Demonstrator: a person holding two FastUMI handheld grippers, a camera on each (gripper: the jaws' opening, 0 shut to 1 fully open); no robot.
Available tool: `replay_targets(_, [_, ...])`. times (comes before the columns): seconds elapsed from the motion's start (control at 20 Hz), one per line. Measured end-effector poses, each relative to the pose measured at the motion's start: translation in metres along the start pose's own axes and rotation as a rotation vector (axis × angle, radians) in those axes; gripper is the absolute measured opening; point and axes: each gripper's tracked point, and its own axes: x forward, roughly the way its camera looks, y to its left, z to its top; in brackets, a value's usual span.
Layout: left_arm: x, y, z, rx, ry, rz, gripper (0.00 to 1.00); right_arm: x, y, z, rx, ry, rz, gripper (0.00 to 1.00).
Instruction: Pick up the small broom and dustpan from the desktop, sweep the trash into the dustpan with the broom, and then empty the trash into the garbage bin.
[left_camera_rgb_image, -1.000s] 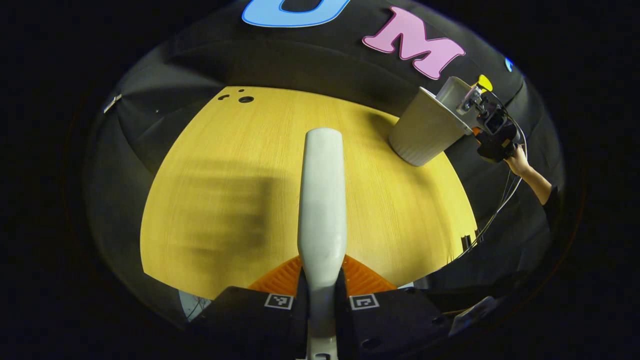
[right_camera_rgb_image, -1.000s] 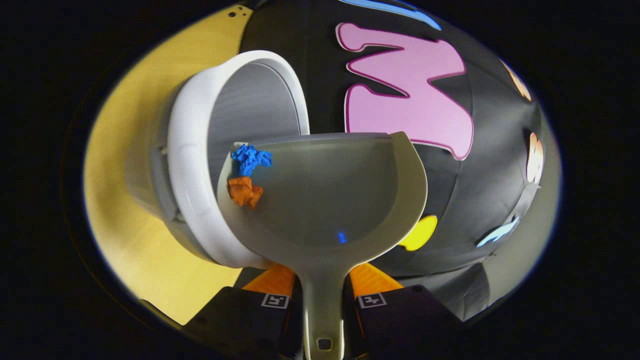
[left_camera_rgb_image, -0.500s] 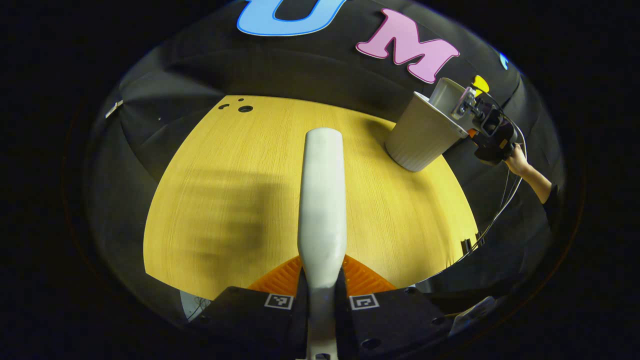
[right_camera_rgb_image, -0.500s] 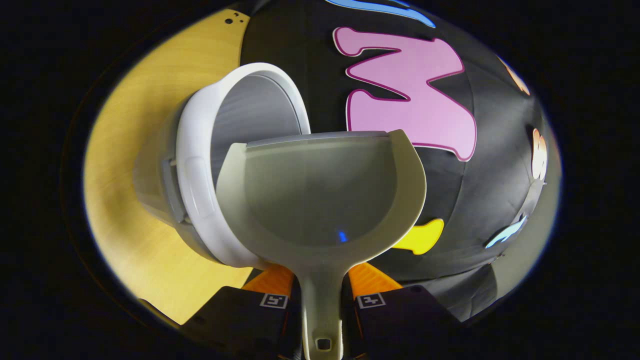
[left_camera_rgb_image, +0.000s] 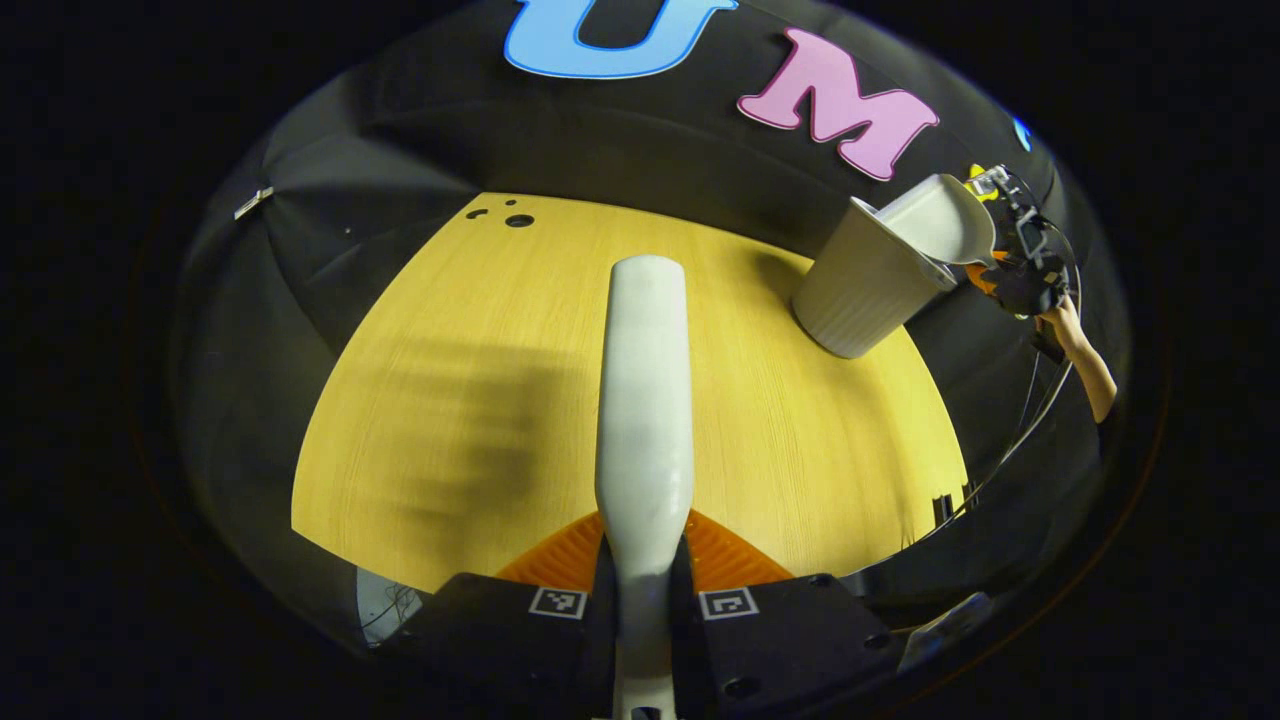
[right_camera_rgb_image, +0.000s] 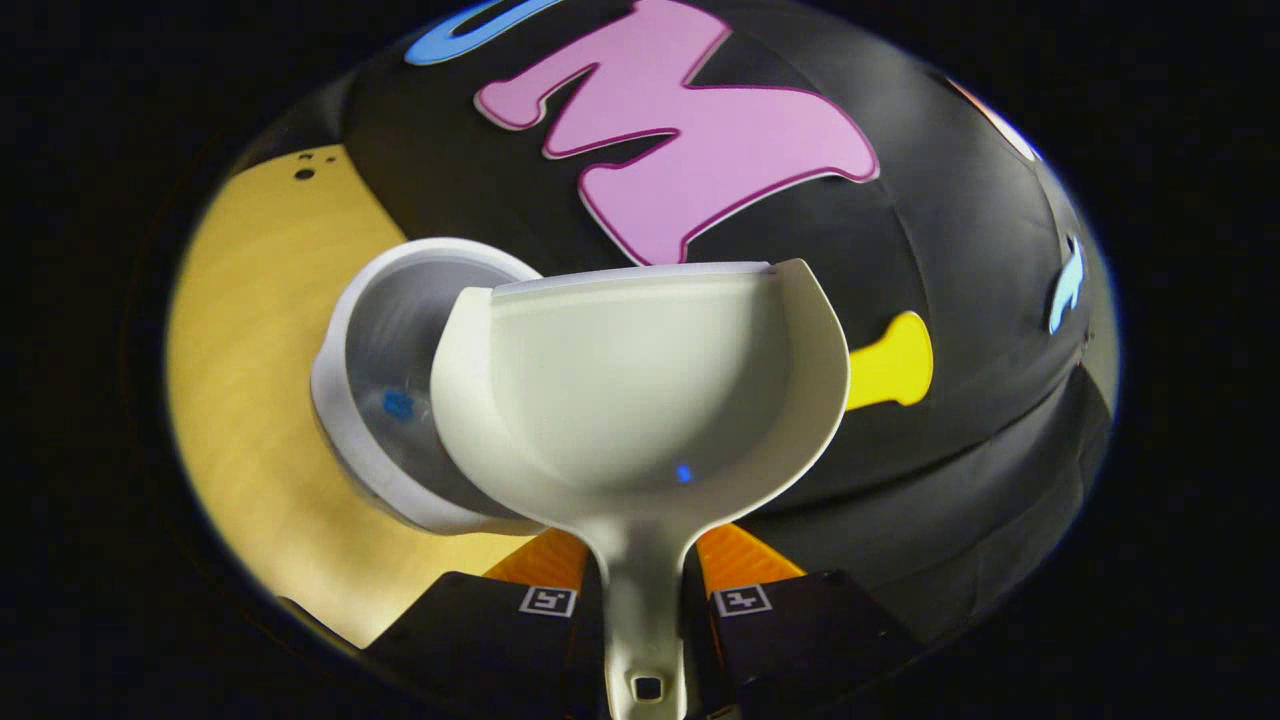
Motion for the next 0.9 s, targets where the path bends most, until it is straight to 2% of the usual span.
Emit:
replay_targets(0.15, [0.0,0.009,0.003,0.019,-0.016,0.031,0.27,-0.016,-0.019,0.015,0.147,-0.035,0.02,0.35])
replay_targets(0.3, [0.0,0.011,0.002,-0.015,-0.021,0.013,0.25,-0.027,-0.038,0.035,0.293,-0.071,0.052,0.35])
replay_targets(0.4, [0.003,0.018,-0.002,-0.023,-0.022,0.028,0.26,-0.034,-0.05,0.038,0.394,-0.085,0.095,0.35])
replay_targets(0.45, [0.003,0.02,-0.004,-0.027,-0.024,0.033,0.27,-0.034,-0.059,0.037,0.43,-0.091,0.115,0.39])
replay_targets(0.55, [0.001,0.023,-0.006,-0.029,-0.033,0.04,0.27,-0.033,-0.065,0.037,0.437,-0.097,0.132,0.35])
replay_targets(0.7, [-0.001,0.027,-0.012,-0.028,-0.034,0.042,0.27,-0.063,-0.05,0.048,0.483,-0.124,0.18,0.35])
replay_targets(0.9, [-0.003,0.037,-0.028,-0.016,-0.024,0.041,0.27,-0.121,-0.004,0.057,0.515,-0.144,0.261,0.35])
